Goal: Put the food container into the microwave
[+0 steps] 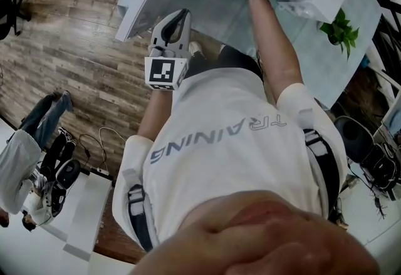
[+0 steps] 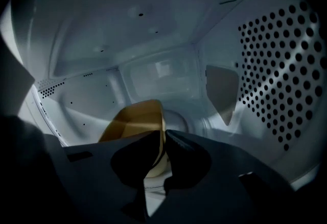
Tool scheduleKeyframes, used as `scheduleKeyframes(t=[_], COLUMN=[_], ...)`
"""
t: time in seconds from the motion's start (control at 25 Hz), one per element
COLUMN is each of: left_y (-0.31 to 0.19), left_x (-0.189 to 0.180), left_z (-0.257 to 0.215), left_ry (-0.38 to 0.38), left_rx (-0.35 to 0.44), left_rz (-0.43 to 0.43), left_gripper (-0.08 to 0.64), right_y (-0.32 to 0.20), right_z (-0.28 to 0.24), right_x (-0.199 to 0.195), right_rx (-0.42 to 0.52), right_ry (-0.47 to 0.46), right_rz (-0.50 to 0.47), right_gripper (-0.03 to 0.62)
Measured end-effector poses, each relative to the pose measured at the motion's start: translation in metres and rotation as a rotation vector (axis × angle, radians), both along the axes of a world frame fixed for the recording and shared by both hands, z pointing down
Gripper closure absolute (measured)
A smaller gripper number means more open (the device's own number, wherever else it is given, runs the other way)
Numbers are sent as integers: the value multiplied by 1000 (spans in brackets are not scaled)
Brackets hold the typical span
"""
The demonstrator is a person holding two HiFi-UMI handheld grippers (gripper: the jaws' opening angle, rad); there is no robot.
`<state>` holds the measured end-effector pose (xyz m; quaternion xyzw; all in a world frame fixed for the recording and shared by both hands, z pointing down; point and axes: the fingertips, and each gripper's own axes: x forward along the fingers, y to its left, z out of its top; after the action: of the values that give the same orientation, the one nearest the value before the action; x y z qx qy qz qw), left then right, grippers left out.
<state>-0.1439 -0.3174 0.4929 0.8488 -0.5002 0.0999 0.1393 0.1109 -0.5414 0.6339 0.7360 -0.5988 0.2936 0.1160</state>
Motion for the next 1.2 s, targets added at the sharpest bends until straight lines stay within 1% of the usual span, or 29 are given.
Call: scheduleKeyframes(t=[0.16,0.32,0.48,0.68,0.8,1.0,1.12,1.2], left_y=[3,-1,1,2,3,7,13,14], left_x=[0,1,3,2,4,8,12,13], left_z=[4,-1,0,-1,-3,-3,-2,-4], left_ry=[-12,-1,-25,-21,-19,-1,2,3], left_rx=[-30,-2,6,19,24,12,1,14], left_rz=[10,3,23,17,21,29,34,36], left_gripper=[517,517,517,517,517,517,517,517], right_y=[-1,-1,1,4,6,16,24,30], right_z=[-1,-4,-7,-14,-17,-23,-24,-26], right_x=[-3,-5,-3,-3,-7,-14,-17,-21], right_rx=[4,8,15,32,49,51,55,57], right_ry=[-1,5,14,19,24,14,-9,-15], right_rz=[-25,-31,-26,-37,-61,-79,-99,-117], right_gripper=[527,485,437,383,374,374,373,374])
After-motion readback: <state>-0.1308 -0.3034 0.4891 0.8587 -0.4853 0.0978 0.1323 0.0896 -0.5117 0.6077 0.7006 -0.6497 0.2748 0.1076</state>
